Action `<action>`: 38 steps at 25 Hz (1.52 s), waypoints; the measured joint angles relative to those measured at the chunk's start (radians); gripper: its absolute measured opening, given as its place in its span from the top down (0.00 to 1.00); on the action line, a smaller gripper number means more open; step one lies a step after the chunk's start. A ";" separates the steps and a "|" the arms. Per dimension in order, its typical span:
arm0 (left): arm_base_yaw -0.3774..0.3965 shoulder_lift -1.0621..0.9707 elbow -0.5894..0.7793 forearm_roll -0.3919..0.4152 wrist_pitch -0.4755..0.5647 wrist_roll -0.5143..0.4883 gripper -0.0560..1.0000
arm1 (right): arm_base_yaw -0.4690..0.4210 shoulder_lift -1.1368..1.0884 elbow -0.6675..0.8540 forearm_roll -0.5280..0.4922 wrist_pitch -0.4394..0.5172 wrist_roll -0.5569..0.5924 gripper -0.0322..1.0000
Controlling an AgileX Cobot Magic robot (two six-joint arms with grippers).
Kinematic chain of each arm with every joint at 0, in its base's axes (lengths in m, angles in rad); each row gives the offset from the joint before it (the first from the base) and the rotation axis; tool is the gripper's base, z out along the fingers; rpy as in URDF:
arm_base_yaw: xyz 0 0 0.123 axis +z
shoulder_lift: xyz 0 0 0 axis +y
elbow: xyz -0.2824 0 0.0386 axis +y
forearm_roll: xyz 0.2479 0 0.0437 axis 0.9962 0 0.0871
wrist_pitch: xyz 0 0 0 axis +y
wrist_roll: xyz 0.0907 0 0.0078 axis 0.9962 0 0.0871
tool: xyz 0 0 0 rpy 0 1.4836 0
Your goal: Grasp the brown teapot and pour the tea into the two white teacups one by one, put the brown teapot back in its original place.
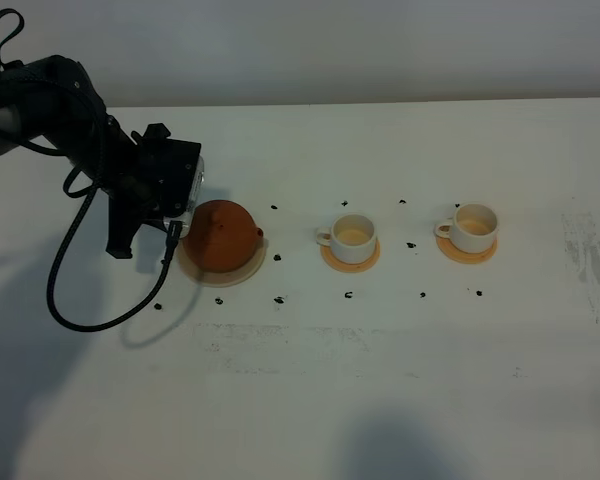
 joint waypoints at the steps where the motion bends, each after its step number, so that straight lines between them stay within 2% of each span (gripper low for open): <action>1: 0.000 0.000 0.000 -0.002 0.000 0.000 0.88 | 0.000 0.000 0.000 0.000 0.000 0.000 0.76; 5: 0.000 0.000 0.000 -0.024 0.003 0.004 0.88 | 0.000 0.000 0.000 0.000 0.000 0.000 0.76; 12: 0.039 0.002 0.000 -0.116 0.049 0.018 0.88 | 0.000 0.000 0.000 0.000 0.000 0.000 0.76; 31: 0.051 -0.023 0.000 -0.219 0.055 0.051 0.88 | 0.000 0.000 0.000 0.000 0.000 0.000 0.76; 35: 0.036 -0.027 -0.038 -0.211 0.056 0.014 0.88 | 0.000 0.000 0.000 0.000 0.000 0.000 0.76; 38: 0.003 -0.027 -0.081 -0.171 0.051 -0.027 0.88 | 0.000 0.000 0.000 0.000 0.000 0.000 0.76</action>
